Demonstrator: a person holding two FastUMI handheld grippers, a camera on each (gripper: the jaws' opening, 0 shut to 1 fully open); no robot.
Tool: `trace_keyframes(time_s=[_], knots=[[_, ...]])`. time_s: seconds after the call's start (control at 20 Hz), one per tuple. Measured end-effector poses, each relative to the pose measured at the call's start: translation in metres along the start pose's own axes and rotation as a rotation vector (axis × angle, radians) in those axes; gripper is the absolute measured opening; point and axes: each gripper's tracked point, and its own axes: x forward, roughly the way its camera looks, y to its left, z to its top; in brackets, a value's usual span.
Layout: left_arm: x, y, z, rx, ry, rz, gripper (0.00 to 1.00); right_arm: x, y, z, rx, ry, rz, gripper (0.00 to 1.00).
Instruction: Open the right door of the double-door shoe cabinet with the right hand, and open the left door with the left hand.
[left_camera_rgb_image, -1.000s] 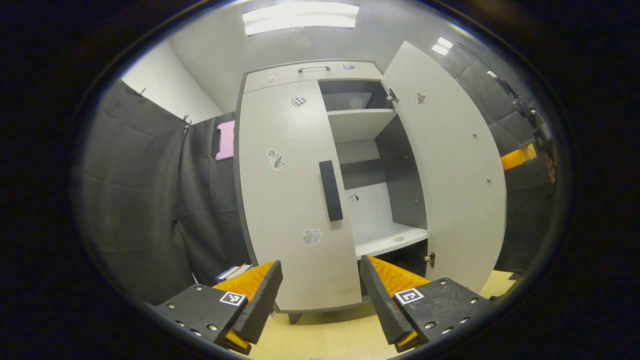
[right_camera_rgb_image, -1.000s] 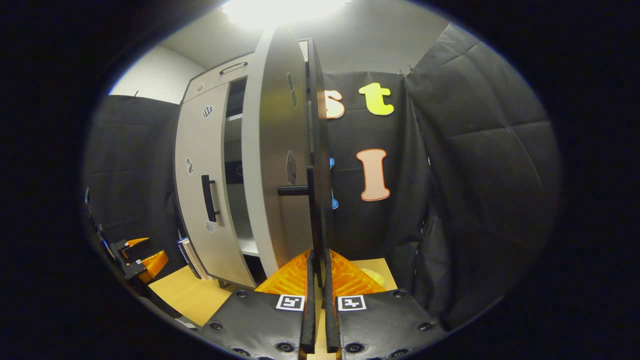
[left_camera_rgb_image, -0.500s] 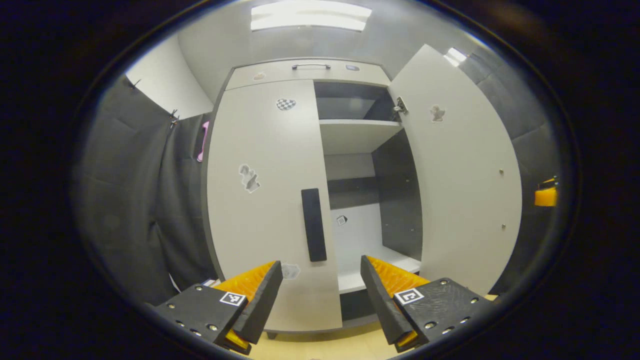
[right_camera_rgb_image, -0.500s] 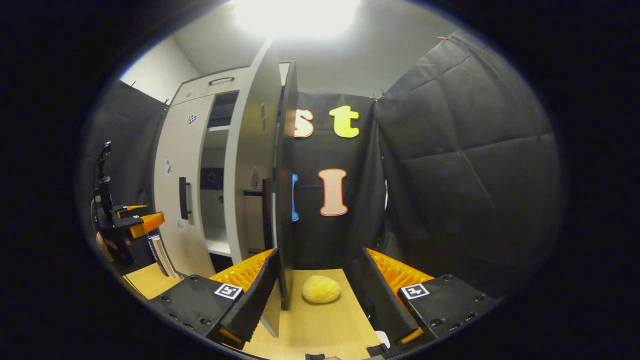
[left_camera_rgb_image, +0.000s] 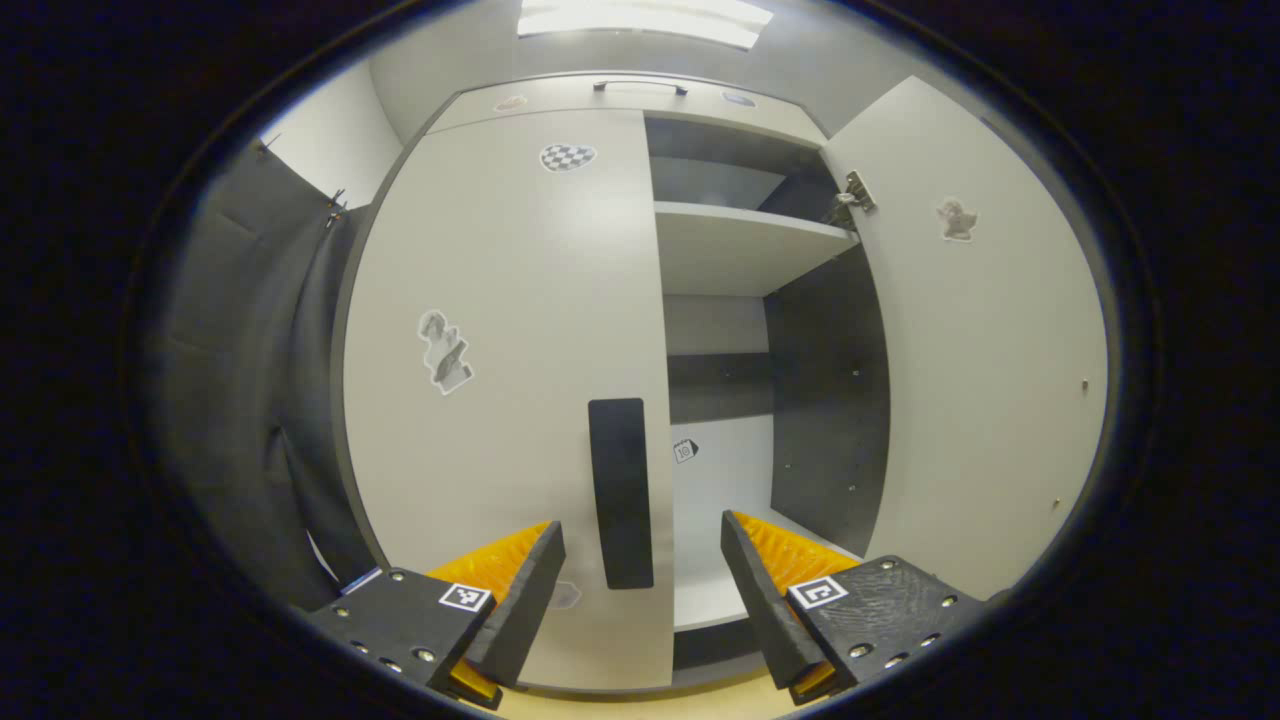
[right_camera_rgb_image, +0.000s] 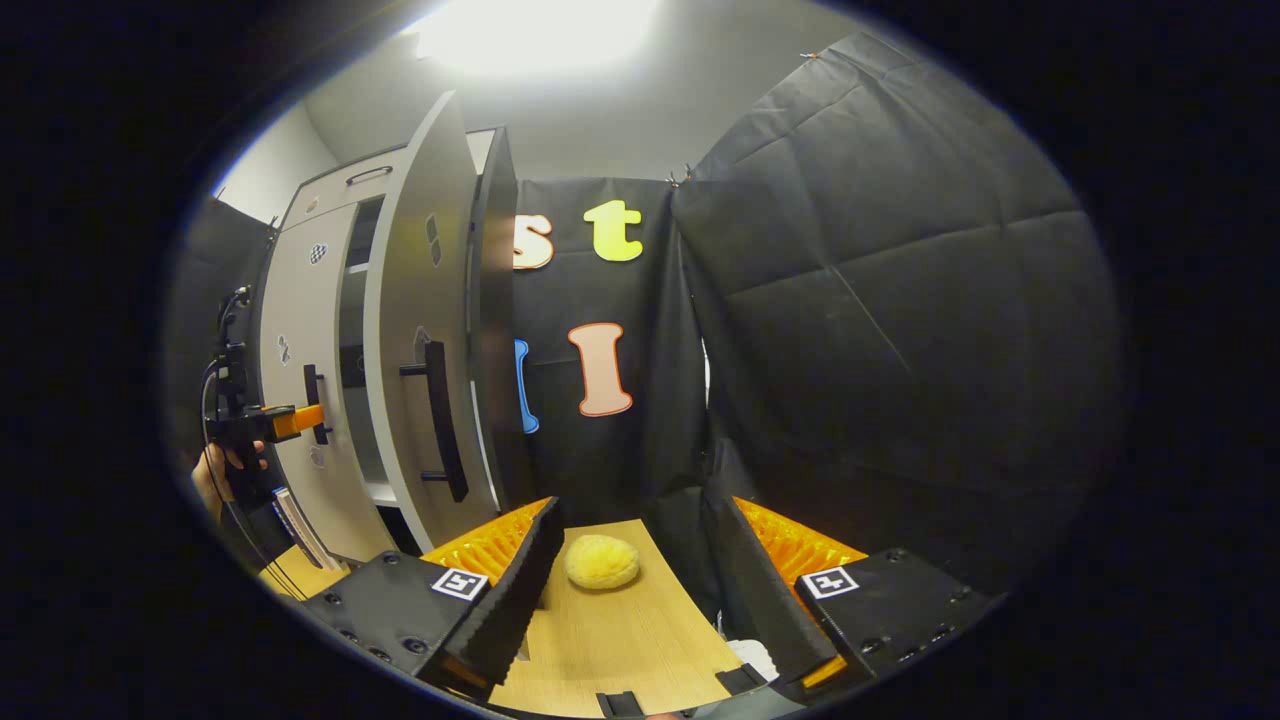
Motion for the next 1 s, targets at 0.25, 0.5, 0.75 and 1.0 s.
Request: trace_keyframes(time_s=[0.25, 0.5, 0.75, 1.0], knots=[[0.027, 0.017, -0.001, -0.004, 0.010, 0.056, 0.92, 0.001, -0.001, -0.004, 0.023, 0.025, -0.015, 0.98], [0.032, 0.021, -0.009, -0.047, 0.030, 0.062, 0.68, -0.001, -0.004, -0.006, 0.023, 0.046, -0.018, 0.98], [0.038, 0.008, -0.010, -0.005, 0.054, 0.032, 0.28, 0.002, 0.002, -0.006, 0.021, 0.043, 0.005, 0.97], [0.022, 0.009, -0.006, -0.051, 0.055, -0.001, 0.16, 0.006, 0.005, -0.005, -0.009, 0.047, 0.036, 0.96]])
